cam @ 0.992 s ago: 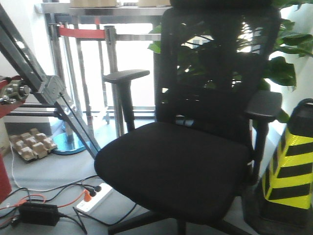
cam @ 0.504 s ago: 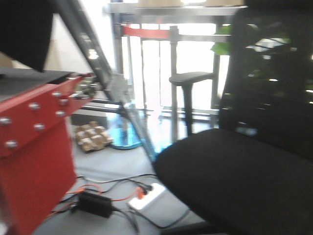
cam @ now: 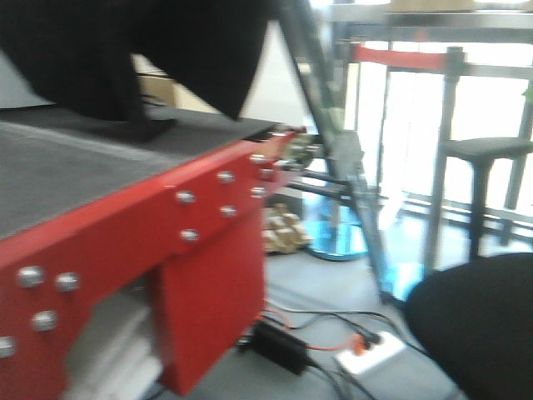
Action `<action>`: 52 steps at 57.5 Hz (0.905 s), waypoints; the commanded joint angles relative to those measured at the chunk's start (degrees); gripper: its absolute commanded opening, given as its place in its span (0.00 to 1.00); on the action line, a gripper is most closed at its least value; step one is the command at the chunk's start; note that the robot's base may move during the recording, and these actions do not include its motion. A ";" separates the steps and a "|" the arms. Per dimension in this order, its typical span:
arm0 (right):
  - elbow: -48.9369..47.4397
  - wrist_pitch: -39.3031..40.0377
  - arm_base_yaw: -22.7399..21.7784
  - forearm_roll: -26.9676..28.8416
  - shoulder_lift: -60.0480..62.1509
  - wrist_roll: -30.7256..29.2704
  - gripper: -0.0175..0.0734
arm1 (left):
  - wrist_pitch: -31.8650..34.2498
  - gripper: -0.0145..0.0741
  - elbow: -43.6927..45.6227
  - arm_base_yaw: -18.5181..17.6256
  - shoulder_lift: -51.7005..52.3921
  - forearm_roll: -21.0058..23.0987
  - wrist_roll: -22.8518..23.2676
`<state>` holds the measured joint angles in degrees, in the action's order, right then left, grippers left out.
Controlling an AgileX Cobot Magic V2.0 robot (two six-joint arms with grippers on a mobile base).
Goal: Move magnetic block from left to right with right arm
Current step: 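Turn the base toward the second dark-carpeted table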
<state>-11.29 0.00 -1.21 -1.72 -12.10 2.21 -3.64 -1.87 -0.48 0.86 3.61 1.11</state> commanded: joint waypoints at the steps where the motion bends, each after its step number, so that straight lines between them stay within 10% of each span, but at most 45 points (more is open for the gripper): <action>1: -1.67 5.44 -0.35 -0.53 -0.39 -0.41 0.45 | 4.86 0.03 -0.48 0.02 0.34 0.39 0.10; 52: -1.67 5.44 -0.35 -0.53 -0.39 -0.41 0.45 | 4.86 0.03 -0.48 0.02 0.34 0.39 0.10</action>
<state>-11.29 0.00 -1.21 -1.72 -12.10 2.21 -3.64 -1.87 -0.48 0.86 3.61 1.11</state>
